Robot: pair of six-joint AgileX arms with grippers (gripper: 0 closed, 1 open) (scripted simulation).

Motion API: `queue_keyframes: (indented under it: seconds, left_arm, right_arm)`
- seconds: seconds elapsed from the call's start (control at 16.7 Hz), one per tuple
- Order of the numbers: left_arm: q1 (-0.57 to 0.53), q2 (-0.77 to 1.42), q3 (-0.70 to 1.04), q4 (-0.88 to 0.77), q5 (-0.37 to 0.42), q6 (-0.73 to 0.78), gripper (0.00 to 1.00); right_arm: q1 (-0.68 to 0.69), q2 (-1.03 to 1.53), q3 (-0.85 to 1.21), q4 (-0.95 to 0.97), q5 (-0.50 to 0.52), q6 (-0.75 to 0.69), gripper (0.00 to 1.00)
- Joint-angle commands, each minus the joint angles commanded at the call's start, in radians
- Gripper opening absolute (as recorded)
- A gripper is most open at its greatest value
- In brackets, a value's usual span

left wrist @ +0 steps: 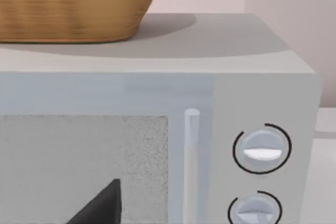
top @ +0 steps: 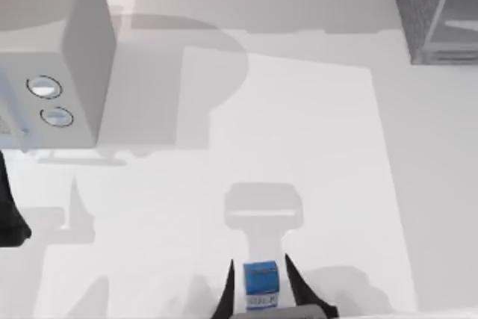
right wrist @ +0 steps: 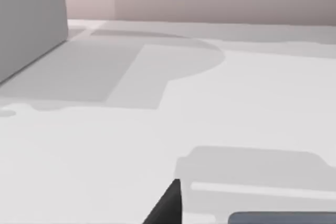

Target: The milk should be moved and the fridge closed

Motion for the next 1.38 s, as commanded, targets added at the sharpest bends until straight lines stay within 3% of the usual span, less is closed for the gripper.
queue_keyframes:
  seconds: [0.36, 0.96, 1.38]
  left_arm:
    - [0.000, 0.000, 0.000, 0.000, 0.000, 0.000, 1.00]
    - [0.000, 0.000, 0.000, 0.000, 0.000, 0.000, 1.00]
    - [0.000, 0.000, 0.000, 0.000, 0.000, 0.000, 1.00]
  right_arm:
    - [0.000, 0.000, 0.000, 0.000, 0.000, 0.000, 0.02]
    - [0.002, -0.005, -0.002, -0.004, 0.000, 0.001, 0.00]
    - [0.003, -0.149, -0.034, -0.123, -0.001, 0.008, 0.00]
